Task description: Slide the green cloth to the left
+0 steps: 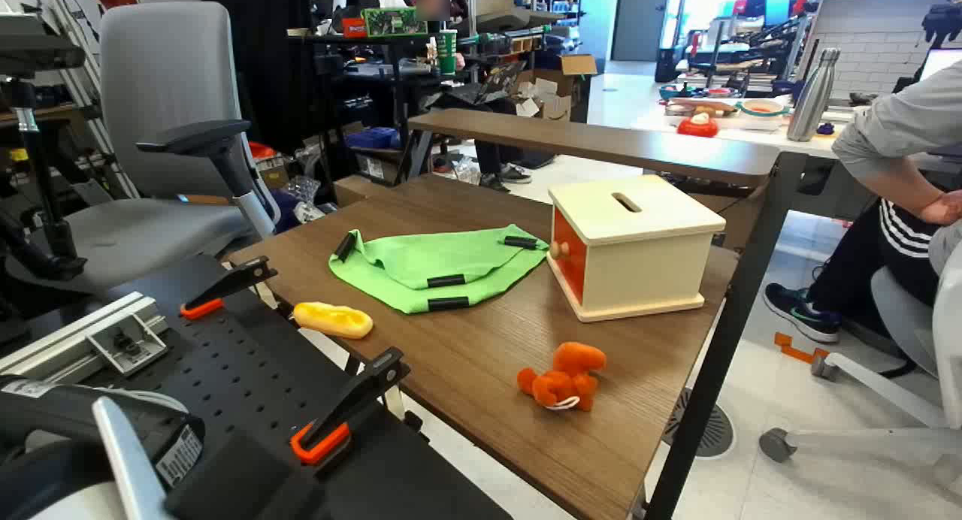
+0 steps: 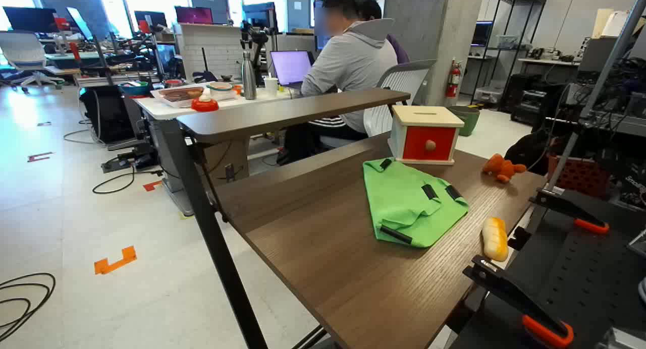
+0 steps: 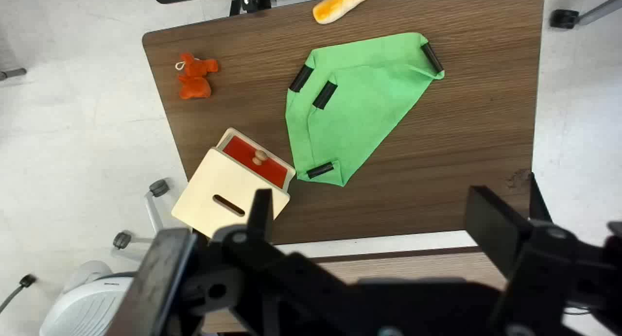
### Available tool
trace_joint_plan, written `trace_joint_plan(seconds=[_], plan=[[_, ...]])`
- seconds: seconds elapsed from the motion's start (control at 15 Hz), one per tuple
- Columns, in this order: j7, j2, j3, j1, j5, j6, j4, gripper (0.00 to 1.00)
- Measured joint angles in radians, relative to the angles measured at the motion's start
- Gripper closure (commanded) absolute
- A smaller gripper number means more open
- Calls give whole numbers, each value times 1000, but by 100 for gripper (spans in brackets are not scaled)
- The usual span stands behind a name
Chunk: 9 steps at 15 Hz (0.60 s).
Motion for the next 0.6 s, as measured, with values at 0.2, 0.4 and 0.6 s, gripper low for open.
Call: trace_joint_plan(seconds=[0.2, 0.4, 0.6], plan=[[-1, 1, -2, 2, 0, 1, -1, 0], [-17, 20, -9, 6, 12, 0, -10, 0], [-47, 62, -20, 6, 13, 1, -18, 0]])
